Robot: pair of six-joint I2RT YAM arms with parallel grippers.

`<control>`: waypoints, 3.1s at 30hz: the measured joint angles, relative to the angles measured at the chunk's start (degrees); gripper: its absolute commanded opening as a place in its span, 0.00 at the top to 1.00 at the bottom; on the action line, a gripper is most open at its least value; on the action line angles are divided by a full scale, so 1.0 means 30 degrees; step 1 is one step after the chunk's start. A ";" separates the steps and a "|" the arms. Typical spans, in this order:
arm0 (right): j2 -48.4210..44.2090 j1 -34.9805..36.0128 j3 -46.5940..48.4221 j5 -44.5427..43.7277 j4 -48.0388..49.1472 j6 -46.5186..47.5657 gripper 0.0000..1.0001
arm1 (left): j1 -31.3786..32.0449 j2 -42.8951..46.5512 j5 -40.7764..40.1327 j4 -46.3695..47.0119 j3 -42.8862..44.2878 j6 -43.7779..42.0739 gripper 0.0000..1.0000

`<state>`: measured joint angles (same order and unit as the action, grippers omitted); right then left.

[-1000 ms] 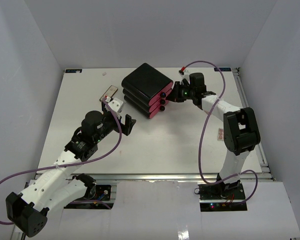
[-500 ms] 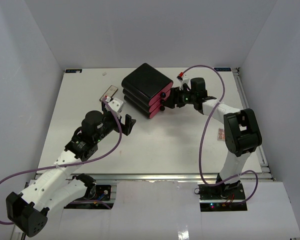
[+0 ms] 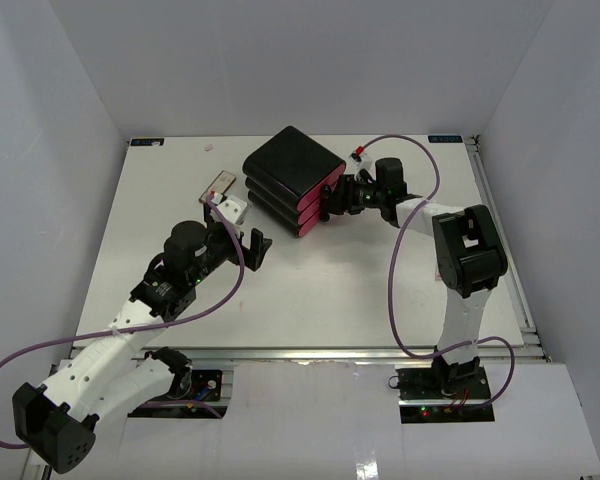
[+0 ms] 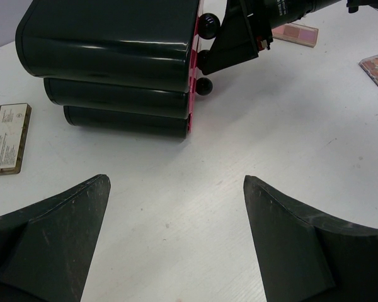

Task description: Organize the makeup

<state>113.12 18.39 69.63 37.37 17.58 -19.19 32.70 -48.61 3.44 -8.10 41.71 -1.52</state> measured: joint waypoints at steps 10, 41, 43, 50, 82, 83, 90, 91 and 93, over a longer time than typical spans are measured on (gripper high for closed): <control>0.0460 -0.0071 -0.0011 0.0899 0.1360 -0.1475 0.81 | -0.0027 -0.0032 0.0000 0.0000 0.0000 -0.0006 0.02; -0.5679 -0.2982 -0.6508 0.2114 -0.0828 0.2126 0.06 | -0.0112 -0.0219 -0.0114 0.0007 -0.0007 0.0020 0.02; -0.6097 -0.3145 -0.6506 0.2362 -0.1258 0.2626 0.06 | -0.0162 -0.0441 -0.0250 0.0007 -0.0007 0.0090 0.02; -0.8817 -0.4623 -0.6513 0.4456 -0.4218 0.6492 0.05 | -0.1468 -0.2533 -0.0231 -0.0194 0.0004 0.1044 0.02; -1.5729 -0.8479 -0.6848 1.1305 -1.3131 1.5205 0.04 | -0.9368 -1.6201 -0.1296 -0.2343 0.5617 -0.2014 0.26; -1.5729 -0.8511 -0.6873 1.1342 -1.3140 1.5209 0.04 | -0.9368 -1.6374 -0.1380 -0.2218 0.5617 -0.2335 0.28; -1.5729 -0.8713 -0.6892 1.1625 -1.3266 1.5277 0.04 | -0.9368 -1.7367 -0.1665 -0.1732 0.5610 -0.3407 0.35; -1.5729 -0.8734 -0.6892 1.1640 -1.3266 1.5282 0.04 | -0.9368 -1.7372 -0.1676 -0.1727 0.5610 -0.3496 0.37; -1.5729 -0.8766 -0.6892 1.1691 -1.3266 1.5301 0.04 | -0.9381 -1.7372 -0.1669 -0.1720 0.5610 -0.3540 0.41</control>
<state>65.93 -7.91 48.95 72.44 -22.22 26.71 4.56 -100.73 -1.57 -13.26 58.54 -12.14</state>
